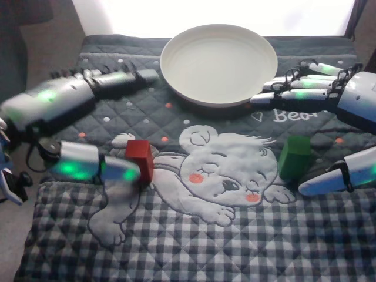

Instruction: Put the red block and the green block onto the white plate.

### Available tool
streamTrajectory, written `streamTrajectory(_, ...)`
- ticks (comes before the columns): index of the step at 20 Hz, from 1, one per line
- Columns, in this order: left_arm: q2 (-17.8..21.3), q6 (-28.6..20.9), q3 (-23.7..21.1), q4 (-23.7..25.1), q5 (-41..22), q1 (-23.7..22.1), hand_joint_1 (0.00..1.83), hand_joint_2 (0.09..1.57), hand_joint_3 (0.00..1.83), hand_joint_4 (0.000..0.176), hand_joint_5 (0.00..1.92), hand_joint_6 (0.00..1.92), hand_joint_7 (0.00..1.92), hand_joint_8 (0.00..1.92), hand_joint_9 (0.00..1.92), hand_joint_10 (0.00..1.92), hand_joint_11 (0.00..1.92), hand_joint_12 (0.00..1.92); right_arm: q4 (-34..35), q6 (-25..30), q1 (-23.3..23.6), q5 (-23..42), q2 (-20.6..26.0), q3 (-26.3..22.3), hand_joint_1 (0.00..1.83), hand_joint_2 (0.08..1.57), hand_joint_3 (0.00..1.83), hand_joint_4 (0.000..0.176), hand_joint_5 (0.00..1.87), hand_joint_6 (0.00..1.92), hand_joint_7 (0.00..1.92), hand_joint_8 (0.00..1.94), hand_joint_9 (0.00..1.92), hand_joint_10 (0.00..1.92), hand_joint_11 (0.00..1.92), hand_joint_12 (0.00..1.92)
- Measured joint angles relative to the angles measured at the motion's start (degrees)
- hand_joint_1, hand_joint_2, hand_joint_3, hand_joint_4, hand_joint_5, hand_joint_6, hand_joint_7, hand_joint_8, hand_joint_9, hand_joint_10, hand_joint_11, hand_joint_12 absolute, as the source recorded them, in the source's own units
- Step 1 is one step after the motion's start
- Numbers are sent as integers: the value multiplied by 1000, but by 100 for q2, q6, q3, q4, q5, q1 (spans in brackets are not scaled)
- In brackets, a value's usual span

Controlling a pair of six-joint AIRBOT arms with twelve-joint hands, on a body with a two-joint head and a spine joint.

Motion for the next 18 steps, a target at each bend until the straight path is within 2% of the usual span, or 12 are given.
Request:
streamTrajectory(1,-50,-7,26,66,118,-13,782,809,0,42,363,0,388,1,412,9,136,864,-7,-2,0,-120,-37,24,738,781,1,127,420,5,569,12,624,46,112,1312)
streamTrajectory(2,-70,-7,48,120,247,-55,810,806,0,40,370,0,416,1,435,6,133,911,-4,0,0,-179,-74,37,755,795,7,108,445,10,577,11,627,43,121,1321)
streamTrajectory(3,-70,-7,52,120,293,-68,810,806,0,40,370,0,416,1,435,6,133,911,-20,0,-2,-203,-94,44,755,795,7,108,445,10,577,11,627,43,121,1321)
streamTrajectory(4,-70,-7,96,142,343,-83,859,800,0,30,392,6,453,11,459,12,137,918,-70,0,-2,-232,-120,59,820,826,7,79,475,5,588,6,628,31,101,1312)
streamTrajectory(5,-70,-4,125,116,402,-83,865,807,5,13,436,6,495,6,479,6,130,887,-61,2,-2,-238,-129,59,954,855,3,26,570,3,689,11,752,48,187,1265)
streamTrajectory(6,-70,-2,131,94,433,-81,865,807,5,13,436,6,495,6,479,6,130,887,-57,-2,-2,-236,-131,61,954,855,3,26,570,3,689,11,752,48,187,1265)
streamTrajectory(7,-70,-4,140,114,492,-81,942,831,12,1,470,16,512,9,492,10,117,882,-31,0,-2,-232,-138,61,990,866,1,0,638,4,753,13,806,48,246,1268)
streamTrajectory(9,-74,-7,142,127,503,-81,970,837,5,0,498,8,532,6,504,8,120,884,-33,0,-2,-234,-162,61,985,873,1,0,666,4,795,18,851,61,291,1317)
streamTrajectory(11,-107,-9,157,109,498,-83,944,860,3,0,534,4,609,10,562,16,152,886,-48,0,-2,-238,-184,61,923,920,4,0,695,3,828,15,852,67,230,1431)
streamTrajectory(14,-151,-9,184,127,525,-87,913,871,1,0,563,2,679,10,629,22,195,912,-20,0,-2,-232,-186,66,921,927,1,0,747,5,939,53,885,104,209,1396)
streamTrajectory(16,-153,-7,184,92,525,-87,920,884,1,0,568,3,697,5,645,10,202,865,-20,0,-2,-236,-186,66,907,928,0,0,762,1,927,17,910,129,369,1278)
streamTrajectory(18,-153,-7,184,101,525,-87,931,885,1,0,576,5,710,9,653,12,200,868,-13,0,-2,-234,-197,66,920,924,0,0,772,1,956,20,921,141,380,1305)
